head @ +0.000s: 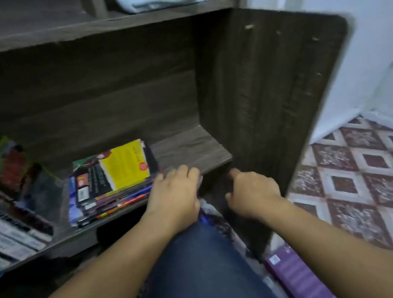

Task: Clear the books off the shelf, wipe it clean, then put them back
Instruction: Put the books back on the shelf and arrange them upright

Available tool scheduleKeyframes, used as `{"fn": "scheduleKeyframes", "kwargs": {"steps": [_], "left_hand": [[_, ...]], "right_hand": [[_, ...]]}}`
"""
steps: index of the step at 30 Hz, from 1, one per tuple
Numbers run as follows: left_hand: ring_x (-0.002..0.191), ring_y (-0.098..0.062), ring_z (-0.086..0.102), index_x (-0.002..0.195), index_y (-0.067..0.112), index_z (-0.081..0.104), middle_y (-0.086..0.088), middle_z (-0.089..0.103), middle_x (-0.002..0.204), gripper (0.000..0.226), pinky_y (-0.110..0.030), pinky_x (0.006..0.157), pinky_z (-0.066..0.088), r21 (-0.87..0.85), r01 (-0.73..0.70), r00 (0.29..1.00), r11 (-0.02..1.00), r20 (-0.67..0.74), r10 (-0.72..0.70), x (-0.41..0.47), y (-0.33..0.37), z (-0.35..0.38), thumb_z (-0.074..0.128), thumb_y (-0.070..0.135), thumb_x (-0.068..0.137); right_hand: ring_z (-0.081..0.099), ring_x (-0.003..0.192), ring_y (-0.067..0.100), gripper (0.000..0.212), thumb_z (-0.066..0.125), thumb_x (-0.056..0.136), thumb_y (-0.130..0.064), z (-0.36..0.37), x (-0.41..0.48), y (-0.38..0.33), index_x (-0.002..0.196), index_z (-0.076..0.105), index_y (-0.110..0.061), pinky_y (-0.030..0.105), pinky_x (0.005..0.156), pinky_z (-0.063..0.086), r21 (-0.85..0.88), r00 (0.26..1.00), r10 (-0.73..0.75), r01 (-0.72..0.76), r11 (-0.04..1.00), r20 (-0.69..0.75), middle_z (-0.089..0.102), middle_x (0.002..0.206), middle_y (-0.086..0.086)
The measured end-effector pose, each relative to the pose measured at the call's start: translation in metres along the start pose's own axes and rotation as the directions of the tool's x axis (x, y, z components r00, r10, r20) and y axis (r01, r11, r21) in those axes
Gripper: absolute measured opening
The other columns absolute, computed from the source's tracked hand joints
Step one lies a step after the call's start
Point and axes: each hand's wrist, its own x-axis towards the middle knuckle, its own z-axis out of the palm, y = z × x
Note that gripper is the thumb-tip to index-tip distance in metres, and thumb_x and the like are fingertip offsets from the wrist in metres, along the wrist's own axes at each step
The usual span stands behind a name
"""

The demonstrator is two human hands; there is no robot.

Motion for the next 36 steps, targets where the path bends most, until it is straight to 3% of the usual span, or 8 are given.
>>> {"fn": "scheduleKeyframes", "kwargs": {"steps": [4, 9, 15, 17, 21, 28, 33, 36], "left_hand": [[0.113, -0.021, 0.050, 0.123, 0.024, 0.045, 0.001, 0.051, 0.119, 0.038, -0.038, 0.093, 0.039, -0.077, -0.206, 0.975, 0.975, 0.071, 0.212, 0.011, 0.084, 0.002, 0.051, 0.034, 0.087], [0.107, -0.021, 0.053, 0.124, 0.024, 0.045, 0.002, 0.052, 0.117, 0.035, -0.038, 0.087, 0.044, -0.145, -0.298, 0.937, 0.944, 0.146, 0.318, 0.030, 0.142, 0.018, 0.049, 0.036, 0.091], [0.115, -0.017, 0.049, 0.130, 0.027, 0.043, 0.005, 0.047, 0.127, 0.035, -0.029, 0.079, 0.039, -0.211, -0.545, 0.748, 0.812, 0.315, 0.584, 0.058, 0.210, 0.061, 0.044, 0.031, 0.096], [0.115, -0.017, 0.048, 0.133, 0.029, 0.041, 0.005, 0.047, 0.130, 0.037, -0.030, 0.085, 0.041, -0.224, -0.599, 0.688, 0.769, 0.347, 0.638, 0.070, 0.229, 0.079, 0.044, 0.027, 0.097], [0.115, -0.017, 0.047, 0.132, 0.028, 0.040, 0.004, 0.047, 0.132, 0.036, -0.030, 0.085, 0.041, -0.253, -0.617, 0.644, 0.745, 0.381, 0.663, 0.089, 0.261, 0.120, 0.043, 0.028, 0.097], [0.114, -0.018, 0.045, 0.139, 0.025, 0.033, 0.001, 0.044, 0.131, 0.045, -0.033, 0.092, 0.040, -0.255, -0.637, 0.584, 0.727, 0.456, 0.672, 0.103, 0.285, 0.173, 0.045, 0.028, 0.096], [0.114, -0.016, 0.047, 0.137, 0.026, 0.036, 0.003, 0.046, 0.130, 0.042, -0.027, 0.081, 0.036, -0.232, -0.631, 0.614, 0.741, 0.435, 0.659, 0.115, 0.268, 0.186, 0.045, 0.030, 0.096], [0.113, -0.017, 0.047, 0.136, 0.026, 0.037, 0.003, 0.046, 0.130, 0.041, -0.031, 0.085, 0.041, -0.236, -0.605, 0.640, 0.761, 0.424, 0.641, 0.119, 0.260, 0.192, 0.046, 0.029, 0.096]], "right_hand": [[0.060, 0.112, 0.029, 0.039, 0.054, 0.089, -0.041, 0.004, -0.042, 0.082, 0.122, 0.055, -0.020, 0.034, 0.088, 0.046, -0.016, 0.985, 0.165, -0.165, 0.986, 0.038, 0.062, 0.122, 0.009], [0.060, 0.107, 0.030, 0.030, 0.053, 0.091, -0.034, 0.045, -0.068, 0.163, 0.116, 0.056, -0.018, 0.035, 0.081, 0.043, -0.012, 0.951, 0.282, -0.283, 0.959, 0.129, 0.063, 0.116, 0.008], [0.060, 0.106, 0.029, 0.028, 0.052, 0.092, -0.027, 0.122, -0.080, 0.245, 0.118, 0.052, -0.016, 0.036, 0.080, 0.039, -0.022, 0.865, 0.386, -0.401, 0.916, 0.322, 0.061, 0.116, 0.007], [0.057, 0.110, 0.028, 0.032, 0.052, 0.091, -0.029, 0.149, -0.081, 0.264, 0.121, 0.051, -0.019, 0.037, 0.085, 0.041, -0.040, 0.831, 0.428, -0.444, 0.895, 0.355, 0.059, 0.119, 0.006], [0.044, 0.119, 0.031, 0.042, 0.053, 0.094, -0.032, 0.203, -0.078, 0.297, 0.132, 0.044, -0.018, 0.044, 0.094, 0.039, -0.067, 0.791, 0.453, -0.469, 0.881, 0.412, 0.045, 0.131, 0.009], [0.045, 0.116, 0.030, 0.039, 0.055, 0.092, -0.027, 0.300, -0.065, 0.354, 0.129, 0.044, -0.017, 0.039, 0.092, 0.040, -0.069, 0.789, 0.494, -0.506, 0.860, 0.365, 0.044, 0.130, 0.010], [0.035, 0.130, 0.033, 0.051, 0.057, 0.091, -0.021, 0.344, -0.064, 0.378, 0.137, 0.035, -0.016, 0.041, 0.101, 0.039, -0.101, 0.809, 0.496, -0.491, 0.865, 0.317, 0.031, 0.146, 0.016], [0.023, 0.140, 0.038, 0.063, 0.055, 0.092, -0.018, 0.361, -0.061, 0.385, 0.146, 0.023, -0.015, 0.042, 0.106, 0.035, -0.113, 0.801, 0.497, -0.489, 0.865, 0.335, 0.016, 0.155, 0.021]]}}
